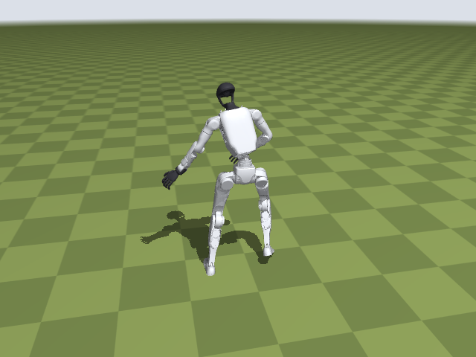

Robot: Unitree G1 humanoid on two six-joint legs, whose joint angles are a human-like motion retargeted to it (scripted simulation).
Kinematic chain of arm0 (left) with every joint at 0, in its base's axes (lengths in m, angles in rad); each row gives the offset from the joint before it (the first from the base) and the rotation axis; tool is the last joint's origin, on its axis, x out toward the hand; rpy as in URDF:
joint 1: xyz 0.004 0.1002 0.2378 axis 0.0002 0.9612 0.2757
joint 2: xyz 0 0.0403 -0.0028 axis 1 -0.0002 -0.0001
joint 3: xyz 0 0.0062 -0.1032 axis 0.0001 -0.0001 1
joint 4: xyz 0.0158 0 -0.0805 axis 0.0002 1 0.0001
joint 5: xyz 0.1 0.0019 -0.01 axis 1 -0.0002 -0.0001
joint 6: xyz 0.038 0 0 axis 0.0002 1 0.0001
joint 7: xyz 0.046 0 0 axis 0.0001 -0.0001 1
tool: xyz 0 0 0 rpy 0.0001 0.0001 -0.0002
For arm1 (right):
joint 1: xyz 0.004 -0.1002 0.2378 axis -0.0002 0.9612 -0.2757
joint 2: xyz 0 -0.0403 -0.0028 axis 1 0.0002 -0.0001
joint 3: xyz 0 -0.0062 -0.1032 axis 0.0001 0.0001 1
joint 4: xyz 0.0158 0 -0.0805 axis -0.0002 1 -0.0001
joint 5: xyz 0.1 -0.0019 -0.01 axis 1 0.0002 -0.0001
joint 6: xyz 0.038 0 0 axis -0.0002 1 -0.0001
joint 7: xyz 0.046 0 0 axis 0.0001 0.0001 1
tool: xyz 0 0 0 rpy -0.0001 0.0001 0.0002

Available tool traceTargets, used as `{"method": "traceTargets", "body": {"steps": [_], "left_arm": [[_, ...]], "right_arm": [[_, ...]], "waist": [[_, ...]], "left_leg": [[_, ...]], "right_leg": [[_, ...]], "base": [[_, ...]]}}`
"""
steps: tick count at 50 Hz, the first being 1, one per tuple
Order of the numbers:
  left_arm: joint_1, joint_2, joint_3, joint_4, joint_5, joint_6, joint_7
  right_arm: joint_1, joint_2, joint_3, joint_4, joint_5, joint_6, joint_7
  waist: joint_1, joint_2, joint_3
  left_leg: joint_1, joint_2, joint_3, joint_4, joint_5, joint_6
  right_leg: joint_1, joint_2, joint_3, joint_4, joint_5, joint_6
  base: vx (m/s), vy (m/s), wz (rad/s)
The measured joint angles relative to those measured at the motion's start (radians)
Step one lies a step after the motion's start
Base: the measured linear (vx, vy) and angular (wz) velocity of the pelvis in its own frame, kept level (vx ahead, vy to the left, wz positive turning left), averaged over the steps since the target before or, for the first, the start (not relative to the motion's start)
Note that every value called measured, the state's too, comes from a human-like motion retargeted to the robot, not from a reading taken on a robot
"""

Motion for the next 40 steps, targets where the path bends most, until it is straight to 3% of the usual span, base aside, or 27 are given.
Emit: {"method": "traceTargets", "body": {"steps": [3,5,7,11,13,15,17,18,20,23,25,27,30,32,35,37,40], "left_arm": [[0.067,-0.169,-0.079,-0.028,0.083,-0.04,-0.146],[0.113,-0.289,-0.152,-0.058,0.208,-0.063,-0.201],[0.154,-0.395,-0.226,-0.119,0.363,-0.073,-0.206],[0.162,-0.571,-0.369,-0.276,0.596,-0.05,-0.166],[0.105,-0.648,-0.442,-0.334,0.646,-0.034,-0.174],[-0.007,-0.66,-0.572,-0.366,0.55,-0.039,-0.165],[-0.12,-0.678,-0.592,-0.358,0.542,-0.038,-0.238],[-0.172,-0.676,-0.585,-0.358,0.547,-0.031,-0.284],[-0.278,-0.651,-0.578,-0.361,0.579,-0.007,-0.368],[-0.428,-0.595,-0.66,-0.373,0.713,-0.003,-0.367],[-0.518,-0.567,-0.755,-0.395,0.829,-0.02,-0.289],[-0.594,-0.525,-0.848,-0.456,0.898,-0.038,-0.239],[-0.679,-0.428,-0.93,-0.617,0.853,-0.087,-0.281],[-0.725,-0.381,-0.929,-0.721,0.731,-0.112,-0.344],[-0.76,-0.343,-0.889,-0.828,0.52,-0.105,-0.395],[-0.75,-0.334,-0.828,-0.827,0.425,-0.097,-0.357],[-0.671,-0.32,-0.687,-0.736,0.332,-0.098,-0.245]], "right_arm": [[0.014,-0.082,-0.071,0.117,-0.024,0.002,-0.007],[0.015,-0.156,-0.115,0.195,-0.07,0.002,-0.029],[0.006,-0.249,-0.167,0.253,-0.1,0.004,-0.053],[-0.075,-0.417,-0.263,0.448,-0.031,0.023,-0.14],[-0.184,-0.453,-0.313,0.662,0.099,0.05,-0.243],[-0.353,-0.449,-0.377,0.925,0.369,0.053,-0.472],[-0.475,-0.431,-0.542,1.098,0.523,0.082,-0.665],[-0.496,-0.419,-0.62,1.135,0.589,0.092,-0.734],[-0.455,-0.368,-0.705,1.142,0.719,0.095,-0.733],[-0.212,-0.265,-0.607,1.036,0.759,0.036,-0.367],[-0.032,-0.21,-0.506,0.927,0.595,-0.028,-0.226],[0.119,-0.139,-0.467,0.814,0.353,-0.04,-0.218],[0.279,-0.014,-0.468,0.695,0.115,-0.005,-0.15],[0.341,0.045,-0.436,0.641,0.086,0.011,-0.076],[0.402,0.076,-0.282,0.529,0.001,0.027,-0.082],[0.385,0.039,-0.151,0.435,-0.154,0.037,-0.138],[0.312,-0.047,-0.049,0.267,-0.393,0.022,-0.162]], "waist": [[-0.086,0.091,0.0],[-0.165,0.142,0.0],[-0.252,0.195,0.0],[-0.401,0.34,0.0],[-0.431,0.413,0.0],[-0.426,0.458,0.0],[-0.421,0.473,0.0],[-0.421,0.472,0.0],[-0.409,0.456,0.0],[-0.363,0.393,0.0],[-0.319,0.335,-0.004],[-0.258,0.256,-0.013],[-0.148,0.156,-0.017],[-0.088,0.091,-0.004],[-0.009,0.015,0.0],[0.023,-0.001,0.0],[0.007,0.016,0.0]], "left_leg": [[0.118,0.06,0.043,-0.058,-0.002,-0.031],[0.186,0.07,0.082,-0.055,-0.02,-0.036],[0.211,0.078,0.132,0.031,-0.055,-0.012],[0.083,0.102,0.148,0.439,-0.084,0.075],[-0.018,0.063,0.119,0.631,-0.067,0.079],[-0.102,-0.001,0.12,0.75,-0.066,0.055],[-0.165,0.0,0.204,0.799,-0.07,0.051],[-0.192,0.019,0.254,0.809,-0.073,0.056],[-0.247,0.046,0.315,0.802,-0.077,0.052],[-0.31,0.04,0.308,0.693,-0.056,0.024],[-0.324,0.027,0.3,0.556,-0.036,0.022],[-0.301,-0.004,0.275,0.325,0.004,0.022],[-0.222,-0.049,0.121,0.007,0.21,-0.041],[-0.21,-0.076,0.071,0.107,0.174,-0.029],[-0.233,-0.072,0.048,0.288,0.017,0.012],[-0.252,-0.053,0.024,0.341,-0.032,0.028],[-0.281,-0.018,-0.013,0.387,-0.078,-0.003]], "right_leg": [[0.006,0.053,0.02,-0.323,0.035,0.083],[0.046,0.069,0.068,-0.589,0.157,0.151],[0.07,0.065,0.109,-0.646,0.205,0.171],[0.042,0.049,0.102,-0.394,0.033,0.124],[0.008,0.047,0.108,-0.307,-0.01,0.072],[-0.02,0.047,0.136,-0.256,-0.026,0.03],[-0.003,0.032,0.159,-0.257,-0.039,0.022],[0.021,0.02,0.161,-0.272,-0.045,0.021],[0.083,-0.003,0.159,-0.317,-0.049,0.014],[0.215,-0.057,0.126,-0.391,-0.016,0.034],[0.302,-0.104,0.108,-0.417,0.019,0.054],[0.356,-0.152,0.113,-0.391,0.062,0.061],[0.389,-0.18,0.116,-0.262,0.124,0.013],[0.385,-0.188,0.123,-0.13,0.138,-0.028],[0.316,-0.082,0.182,0.072,0.073,-0.007],[0.242,-0.063,0.107,0.164,0.008,-0.025],[0.143,-0.08,-0.065,0.212,-0.064,-0.049]], "base": [[0.83,-0.11,-0.27],[0.91,-0.08,-0.14],[0.92,-0.04,-0.09],[0.84,0.02,-0.07],[0.7,0.1,-0.54],[0.64,0.17,-0.92],[0.64,0.2,-0.68],[0.66,0.21,-0.35],[0.68,0.2,-0.09],[0.73,0.19,0.33],[0.78,0.17,0.66],[0.81,0.16,0.62],[0.86,0.15,0.27],[0.85,0.14,0.38],[0.75,0.05,0.59],[0.64,0.0,0.6],[0.62,-0.02,0.71]]}}
